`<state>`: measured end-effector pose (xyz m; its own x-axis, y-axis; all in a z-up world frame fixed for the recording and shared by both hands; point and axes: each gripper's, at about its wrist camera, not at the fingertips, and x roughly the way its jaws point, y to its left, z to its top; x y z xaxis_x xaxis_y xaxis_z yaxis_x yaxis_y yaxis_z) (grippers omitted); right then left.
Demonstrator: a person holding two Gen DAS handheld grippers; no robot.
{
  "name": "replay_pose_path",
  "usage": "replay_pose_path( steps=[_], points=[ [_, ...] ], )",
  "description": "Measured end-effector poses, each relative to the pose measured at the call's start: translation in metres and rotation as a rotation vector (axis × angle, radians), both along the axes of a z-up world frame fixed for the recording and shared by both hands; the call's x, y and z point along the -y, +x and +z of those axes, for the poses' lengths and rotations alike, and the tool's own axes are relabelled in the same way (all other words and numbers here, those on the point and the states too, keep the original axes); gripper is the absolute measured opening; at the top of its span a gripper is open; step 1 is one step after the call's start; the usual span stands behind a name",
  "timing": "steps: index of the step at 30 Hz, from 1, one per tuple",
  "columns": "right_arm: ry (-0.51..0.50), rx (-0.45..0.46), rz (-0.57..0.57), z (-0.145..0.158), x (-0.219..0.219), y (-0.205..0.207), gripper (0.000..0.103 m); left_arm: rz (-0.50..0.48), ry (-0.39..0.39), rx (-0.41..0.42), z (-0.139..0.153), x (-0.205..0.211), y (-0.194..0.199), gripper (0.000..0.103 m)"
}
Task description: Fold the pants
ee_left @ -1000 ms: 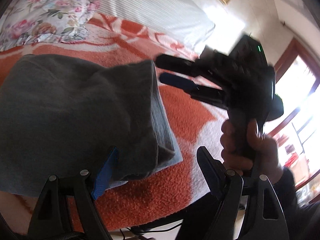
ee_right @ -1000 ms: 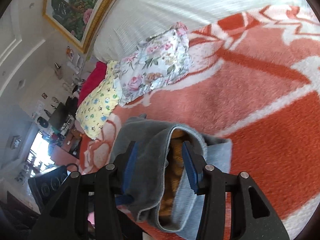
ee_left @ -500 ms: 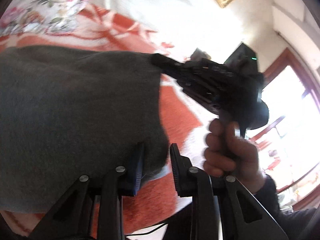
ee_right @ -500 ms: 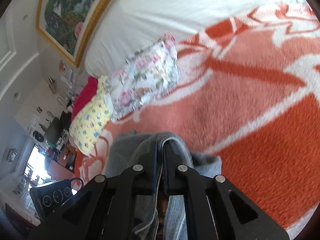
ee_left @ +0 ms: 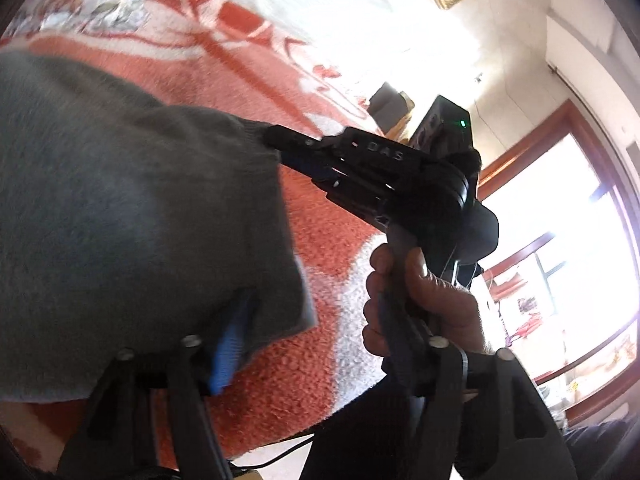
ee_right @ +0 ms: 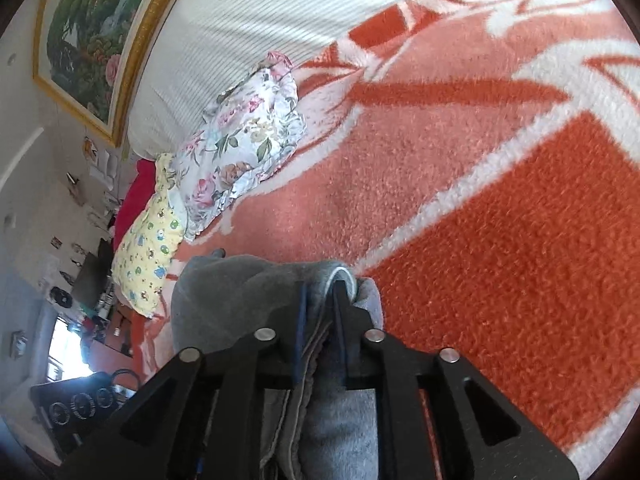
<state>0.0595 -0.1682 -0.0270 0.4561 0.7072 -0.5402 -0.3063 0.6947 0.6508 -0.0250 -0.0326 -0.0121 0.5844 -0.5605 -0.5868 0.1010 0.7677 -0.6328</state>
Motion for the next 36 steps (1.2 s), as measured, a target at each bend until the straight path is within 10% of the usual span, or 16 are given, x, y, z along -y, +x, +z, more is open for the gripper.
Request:
replay_pose_path(
  steps=[9, 36],
  points=[
    [-0.051, 0.071, -0.041, 0.031, 0.011, -0.027, 0.054, 0.041, -0.058, -0.011, 0.004, -0.025, -0.015, 0.068],
    [-0.165, 0.005, -0.023, 0.016, -0.018, -0.065, 0.078, 0.383, -0.043, -0.003, 0.014, -0.163, -0.069, 0.078]
  ],
)
